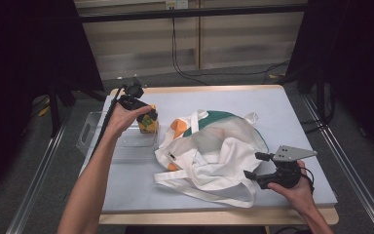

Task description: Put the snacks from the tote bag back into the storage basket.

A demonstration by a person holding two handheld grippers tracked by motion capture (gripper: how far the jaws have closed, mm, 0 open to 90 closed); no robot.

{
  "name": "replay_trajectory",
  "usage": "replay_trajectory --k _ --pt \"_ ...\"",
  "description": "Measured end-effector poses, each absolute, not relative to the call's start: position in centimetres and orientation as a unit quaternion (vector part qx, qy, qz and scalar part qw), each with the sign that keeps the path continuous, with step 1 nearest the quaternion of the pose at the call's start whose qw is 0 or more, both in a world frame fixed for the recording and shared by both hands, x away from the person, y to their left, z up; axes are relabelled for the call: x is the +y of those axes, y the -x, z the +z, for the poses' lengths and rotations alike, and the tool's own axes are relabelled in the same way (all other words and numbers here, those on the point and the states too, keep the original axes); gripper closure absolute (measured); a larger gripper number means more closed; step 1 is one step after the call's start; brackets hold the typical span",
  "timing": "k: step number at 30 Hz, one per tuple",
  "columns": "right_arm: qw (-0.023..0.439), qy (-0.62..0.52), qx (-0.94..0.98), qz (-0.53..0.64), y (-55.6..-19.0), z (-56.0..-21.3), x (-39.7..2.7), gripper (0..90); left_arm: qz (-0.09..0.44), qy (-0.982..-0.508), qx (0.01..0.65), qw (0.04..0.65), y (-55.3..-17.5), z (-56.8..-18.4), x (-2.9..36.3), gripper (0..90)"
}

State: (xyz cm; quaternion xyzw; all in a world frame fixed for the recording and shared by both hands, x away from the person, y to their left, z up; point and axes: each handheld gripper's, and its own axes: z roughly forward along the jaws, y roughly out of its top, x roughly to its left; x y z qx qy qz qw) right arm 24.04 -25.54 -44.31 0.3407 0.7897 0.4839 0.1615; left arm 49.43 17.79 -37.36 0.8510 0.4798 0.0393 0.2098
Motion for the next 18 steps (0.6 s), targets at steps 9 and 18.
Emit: replay_trajectory --k 9,18 --pt "0.161 -0.343 0.788 0.485 -24.0 -44.3 -25.6 21.2 0.058 -0.837 0.475 0.265 -47.9 -36.7 19.8 3.8" --pt "0.162 -0.346 0.788 0.483 -24.0 -44.4 -25.6 21.2 0.089 -0.837 0.457 0.286 -45.9 -36.5 21.7 5.7"
